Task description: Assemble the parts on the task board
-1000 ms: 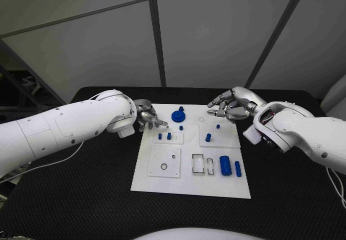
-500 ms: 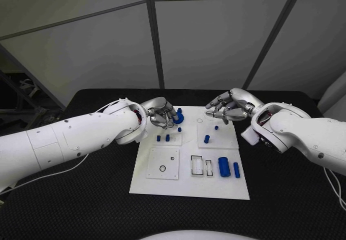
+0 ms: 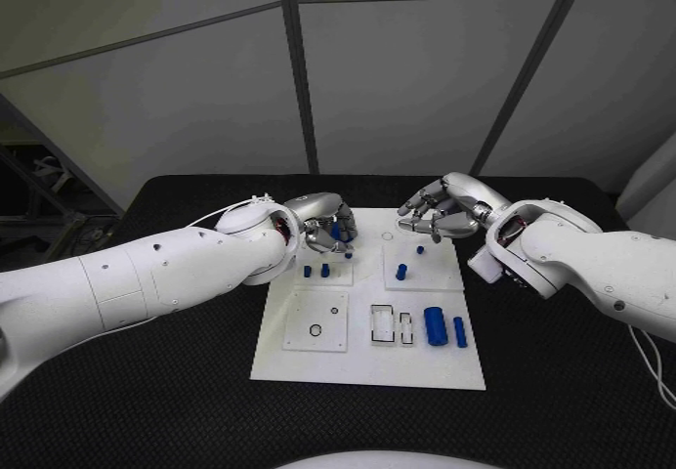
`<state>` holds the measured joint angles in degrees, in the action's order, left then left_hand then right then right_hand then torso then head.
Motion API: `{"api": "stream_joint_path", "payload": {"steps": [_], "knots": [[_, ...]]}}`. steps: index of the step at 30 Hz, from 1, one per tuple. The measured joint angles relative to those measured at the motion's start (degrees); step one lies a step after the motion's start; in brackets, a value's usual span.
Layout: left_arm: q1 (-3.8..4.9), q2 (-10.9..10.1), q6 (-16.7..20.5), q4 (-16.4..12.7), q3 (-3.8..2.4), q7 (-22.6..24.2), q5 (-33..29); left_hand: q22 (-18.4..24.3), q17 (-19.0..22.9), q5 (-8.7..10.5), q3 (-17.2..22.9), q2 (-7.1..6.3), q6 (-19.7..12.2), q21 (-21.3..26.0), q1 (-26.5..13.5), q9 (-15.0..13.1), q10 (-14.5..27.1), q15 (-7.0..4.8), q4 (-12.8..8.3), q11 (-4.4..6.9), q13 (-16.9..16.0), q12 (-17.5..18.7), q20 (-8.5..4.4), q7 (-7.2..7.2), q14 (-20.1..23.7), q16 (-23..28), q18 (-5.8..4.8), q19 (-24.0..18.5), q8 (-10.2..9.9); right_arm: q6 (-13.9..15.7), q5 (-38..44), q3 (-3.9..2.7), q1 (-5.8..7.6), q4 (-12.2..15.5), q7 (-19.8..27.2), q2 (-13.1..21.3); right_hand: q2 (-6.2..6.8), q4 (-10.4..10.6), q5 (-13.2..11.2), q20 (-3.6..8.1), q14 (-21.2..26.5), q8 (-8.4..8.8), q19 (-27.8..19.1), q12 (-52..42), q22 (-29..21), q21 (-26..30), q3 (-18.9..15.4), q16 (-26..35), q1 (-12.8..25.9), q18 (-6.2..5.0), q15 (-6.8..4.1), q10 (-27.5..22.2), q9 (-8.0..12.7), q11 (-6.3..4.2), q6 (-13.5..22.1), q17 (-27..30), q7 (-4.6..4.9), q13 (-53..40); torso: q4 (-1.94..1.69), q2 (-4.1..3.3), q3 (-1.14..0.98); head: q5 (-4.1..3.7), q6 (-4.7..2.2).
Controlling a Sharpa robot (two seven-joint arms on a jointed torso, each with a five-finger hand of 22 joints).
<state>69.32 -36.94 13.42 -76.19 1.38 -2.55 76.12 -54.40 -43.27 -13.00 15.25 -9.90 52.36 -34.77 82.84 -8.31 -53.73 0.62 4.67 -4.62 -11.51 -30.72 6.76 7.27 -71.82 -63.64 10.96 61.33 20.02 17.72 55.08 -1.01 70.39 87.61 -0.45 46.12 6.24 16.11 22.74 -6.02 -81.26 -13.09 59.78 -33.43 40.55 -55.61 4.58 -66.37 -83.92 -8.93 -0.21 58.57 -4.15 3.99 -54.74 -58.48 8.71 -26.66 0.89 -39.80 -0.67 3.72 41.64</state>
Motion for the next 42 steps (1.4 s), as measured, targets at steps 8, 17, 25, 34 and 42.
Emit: {"api": "stream_joint_path", "payload": {"steps": [8, 17, 25, 34, 42], "knots": [[0.05, 1.66, -2.09, 1.78, 0.08, -1.12, 3.42, -1.79, -4.26, 0.00, 0.48, -0.35, 0.69, -1.74, -0.35, 0.98, -0.07, -0.01, 0.00, 0.01, 1.54, 0.55, 0.00, -0.11, -1.81, -4.72, 0.01, 0.40, -0.34, 0.04, 1.26, 0.00, 0.00, -0.01, 0.06, -0.22, 0.22, -0.15, 0.00, 0.00, 0.00, 0.00, 0.00, 0.85, -0.10, 0.03, 0.14, 0.22, -0.22, 0.01, 0.00, 0.00, 0.00, 0.00, 0.00, 0.07, 0.00, 0.76, 0.00, 0.00, 0.00, -0.02, 0.16], [0.09, 3.20, -4.79, 3.92, 0.11, -2.76, 5.29, -2.51, -4.71, 0.00, 0.79, -0.57, 0.89, -2.20, -0.58, 1.41, 0.18, 0.20, 0.00, -0.23, 2.41, 1.11, 0.00, 0.10, -2.02, -5.79, 0.01, 0.40, -0.72, 0.06, 2.07, 0.00, 0.00, -0.01, 0.08, -0.30, 0.22, 0.01, 0.00, 0.00, -0.01, 0.00, 0.00, 0.85, -0.09, 0.03, 0.30, 0.22, -0.22, 0.01, 0.00, 0.00, -0.01, 0.00, 0.00, 0.16, 0.00, 0.93, -0.02, 0.05, 0.01, -0.09, 0.36], [0.10, 4.02, -6.45, 4.56, 0.12, -3.43, 5.94, -3.09, -5.90, 0.00, 1.20, -0.57, 1.30, -2.63, -0.58, 1.70, 0.18, 0.39, -0.09, -0.23, 2.99, 1.45, 0.00, 0.50, -2.64, -6.97, 0.01, 0.39, -0.93, 0.08, 2.35, 0.00, 0.00, -0.01, 0.08, -0.34, 0.22, 0.01, 0.00, 0.00, -0.01, 0.00, 0.00, 1.15, -0.09, 0.03, 0.29, 0.22, -0.22, 0.01, 0.00, -0.01, 0.04, 0.00, 0.00, 0.16, 0.00, 1.05, -0.05, 0.07, 0.01, -0.09, 0.42], [0.11, 4.61, -7.69, 5.11, 0.12, -3.61, 6.23, -4.12, -7.50, 0.00, 2.55, -0.57, 1.70, -3.74, -0.58, 2.25, -0.99, 0.15, -0.46, -0.29, 3.86, 2.00, 0.21, 0.50, -3.58, -8.89, 0.02, 0.60, -1.20, 0.07, 2.48, 0.00, 0.00, -0.02, 0.07, -0.48, 0.22, 0.00, 0.00, 0.00, -0.01, 0.00, 0.01, 1.14, -0.09, 0.03, 0.29, 0.22, -0.22, 0.01, 0.00, 0.20, 0.04, 0.21, 0.00, 0.16, 0.00, 1.17, -0.05, 0.07, 0.00, -0.03, 0.51], [0.11, 4.71, -8.90, 5.18, 0.15, -3.62, 6.33, -6.92, -10.20, 0.45, 4.92, 0.36, 3.35, -7.60, 0.36, 2.71, -2.96, -0.22, -1.12, 0.23, 4.68, 2.56, -0.22, 0.30, -5.09, -11.17, 0.02, 2.47, -1.76, 0.06, 2.53, 0.00, 0.00, -0.03, 0.05, -0.54, 0.22, 0.00, 0.22, 0.00, -0.01, 0.00, 0.01, 1.36, -0.09, 0.03, 0.29, 0.49, -0.22, 0.03, 0.00, 0.20, 0.03, 0.21, 0.00, 0.24, 0.00, 1.42, -0.05, 0.07, 0.00, -0.03, 0.55]]}}
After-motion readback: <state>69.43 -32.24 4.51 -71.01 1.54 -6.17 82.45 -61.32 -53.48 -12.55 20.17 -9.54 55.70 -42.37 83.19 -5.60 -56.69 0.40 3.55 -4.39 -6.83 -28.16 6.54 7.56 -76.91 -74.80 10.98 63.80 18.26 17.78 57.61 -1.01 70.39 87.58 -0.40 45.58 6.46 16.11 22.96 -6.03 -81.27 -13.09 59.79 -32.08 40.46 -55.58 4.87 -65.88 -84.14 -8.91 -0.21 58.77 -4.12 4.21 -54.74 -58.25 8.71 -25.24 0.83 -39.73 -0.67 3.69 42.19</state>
